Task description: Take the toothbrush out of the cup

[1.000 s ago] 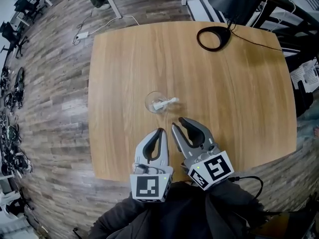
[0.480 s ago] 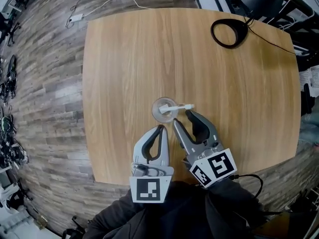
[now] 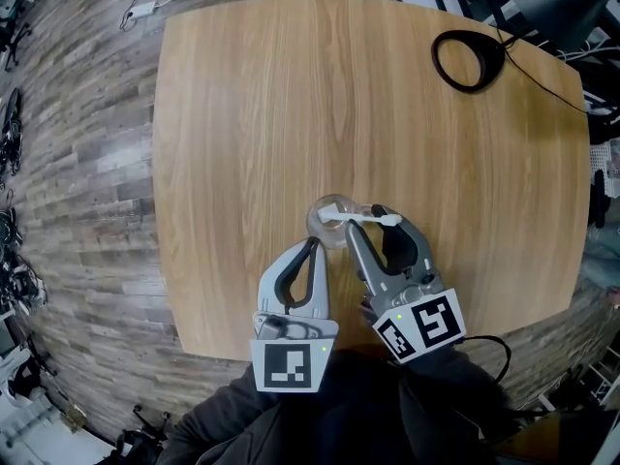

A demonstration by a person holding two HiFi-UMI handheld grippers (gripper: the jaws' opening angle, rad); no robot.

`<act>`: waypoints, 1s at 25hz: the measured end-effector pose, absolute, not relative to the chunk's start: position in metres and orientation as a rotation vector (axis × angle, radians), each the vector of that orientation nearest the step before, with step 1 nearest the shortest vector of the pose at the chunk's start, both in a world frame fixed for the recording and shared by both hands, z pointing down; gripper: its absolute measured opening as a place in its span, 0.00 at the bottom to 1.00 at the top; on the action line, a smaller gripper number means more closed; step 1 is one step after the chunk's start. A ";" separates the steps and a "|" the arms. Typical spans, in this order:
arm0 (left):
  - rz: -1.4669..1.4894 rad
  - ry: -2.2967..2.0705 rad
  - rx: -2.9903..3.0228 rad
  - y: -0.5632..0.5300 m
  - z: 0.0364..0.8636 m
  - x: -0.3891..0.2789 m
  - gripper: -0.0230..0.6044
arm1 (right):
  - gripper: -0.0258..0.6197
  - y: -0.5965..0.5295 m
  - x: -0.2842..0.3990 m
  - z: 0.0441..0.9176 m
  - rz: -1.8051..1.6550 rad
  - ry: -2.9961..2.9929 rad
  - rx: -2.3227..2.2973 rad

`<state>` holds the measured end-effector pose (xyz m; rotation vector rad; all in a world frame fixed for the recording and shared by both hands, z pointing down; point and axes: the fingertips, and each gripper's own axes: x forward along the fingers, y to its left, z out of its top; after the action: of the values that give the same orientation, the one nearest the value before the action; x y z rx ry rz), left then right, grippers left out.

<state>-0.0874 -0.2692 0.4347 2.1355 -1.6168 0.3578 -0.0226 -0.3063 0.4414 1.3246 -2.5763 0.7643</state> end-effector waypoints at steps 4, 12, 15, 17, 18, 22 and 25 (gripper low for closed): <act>0.358 -1.603 2.135 -0.273 0.444 -0.090 0.05 | 0.26 -0.307 -0.027 0.445 0.727 -2.572 1.334; 0.336 -1.603 2.131 -0.272 0.447 -0.086 0.05 | 0.17 -0.306 -0.023 0.444 0.681 -2.579 1.357; 0.347 -1.602 2.134 -0.269 0.446 -0.090 0.05 | 0.15 -0.304 -0.026 0.441 0.675 -2.583 1.355; 0.342 -1.610 2.134 -0.269 0.444 -0.092 0.05 | 0.13 -0.303 -0.027 0.439 0.668 -2.583 1.359; 0.338 -1.615 2.133 -0.268 0.443 -0.093 0.05 | 0.11 -0.303 -0.027 0.439 0.661 -2.583 1.362; 0.321 -1.633 2.147 -0.265 0.435 -0.092 0.05 | 0.08 -0.300 -0.027 0.430 0.629 -2.600 1.361; 0.312 -1.642 2.154 -0.261 0.429 -0.090 0.05 | 0.08 -0.297 -0.026 0.420 0.602 -2.622 1.362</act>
<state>-0.0896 -0.2615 0.4286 2.1540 -1.6419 0.3125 -0.0256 -0.2969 0.4199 1.3619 -2.6220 0.6017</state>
